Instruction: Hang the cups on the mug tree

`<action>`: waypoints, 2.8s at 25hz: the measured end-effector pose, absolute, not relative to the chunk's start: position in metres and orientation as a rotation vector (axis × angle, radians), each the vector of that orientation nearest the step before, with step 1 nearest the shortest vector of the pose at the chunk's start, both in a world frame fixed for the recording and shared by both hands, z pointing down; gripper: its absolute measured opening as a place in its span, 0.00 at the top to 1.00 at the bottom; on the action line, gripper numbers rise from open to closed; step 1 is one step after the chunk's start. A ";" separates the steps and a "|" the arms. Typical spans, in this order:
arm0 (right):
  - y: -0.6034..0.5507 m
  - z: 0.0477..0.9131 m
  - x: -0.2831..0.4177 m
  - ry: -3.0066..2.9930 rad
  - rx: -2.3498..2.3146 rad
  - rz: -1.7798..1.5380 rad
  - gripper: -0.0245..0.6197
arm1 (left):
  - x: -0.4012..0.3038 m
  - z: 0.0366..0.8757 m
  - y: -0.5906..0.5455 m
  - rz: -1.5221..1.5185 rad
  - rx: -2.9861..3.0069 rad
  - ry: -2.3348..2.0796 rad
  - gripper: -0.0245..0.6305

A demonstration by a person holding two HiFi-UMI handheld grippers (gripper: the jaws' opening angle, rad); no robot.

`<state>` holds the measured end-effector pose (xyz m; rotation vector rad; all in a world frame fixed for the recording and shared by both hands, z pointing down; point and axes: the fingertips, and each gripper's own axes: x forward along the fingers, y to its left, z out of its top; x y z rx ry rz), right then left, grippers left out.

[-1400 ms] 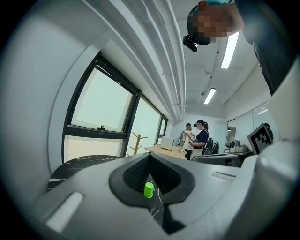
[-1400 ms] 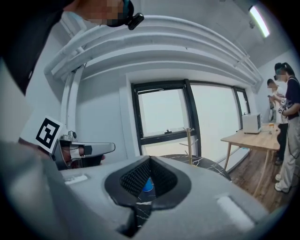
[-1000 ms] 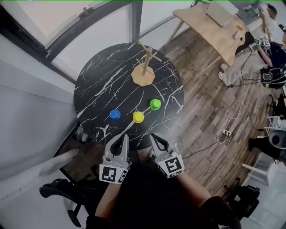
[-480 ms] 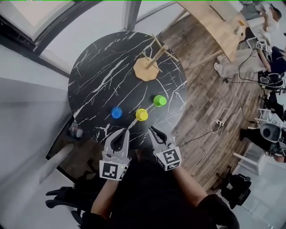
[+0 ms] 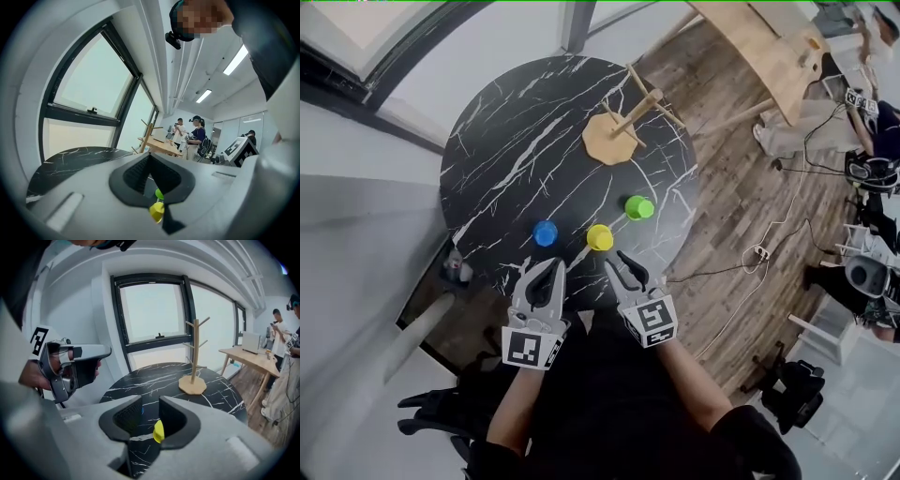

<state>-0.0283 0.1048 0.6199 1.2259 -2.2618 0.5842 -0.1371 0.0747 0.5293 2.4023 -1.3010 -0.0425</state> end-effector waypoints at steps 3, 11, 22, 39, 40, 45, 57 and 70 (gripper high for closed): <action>0.102 0.629 -0.031 -2.258 1.183 0.608 0.78 | -0.134 0.531 0.069 -0.025 2.391 -1.317 0.96; 0.091 0.675 -0.031 -2.201 1.063 0.648 0.68 | -0.117 0.554 0.056 0.003 2.363 -1.326 0.96; 0.091 0.736 -0.025 -2.065 0.980 0.658 0.61 | -0.113 0.589 0.050 0.036 2.317 -1.298 0.96; 0.095 0.778 -0.022 -1.919 0.964 0.627 0.60 | -0.137 0.608 0.037 0.036 2.267 -1.317 0.96; 0.095 0.779 -0.022 -1.917 0.967 0.627 0.60 | -0.137 0.608 0.037 0.039 2.270 -1.316 0.96; 0.093 0.779 -0.021 -1.916 0.975 0.623 0.60 | -0.138 0.605 0.033 0.033 2.278 -1.324 0.96; 0.091 0.762 -0.017 -1.940 0.991 0.631 0.60 | -0.128 0.585 0.034 -0.004 2.297 -1.335 0.96; 0.070 0.647 -0.011 -2.121 1.110 0.599 0.61 | -0.106 0.498 0.034 -0.118 2.419 -1.313 0.96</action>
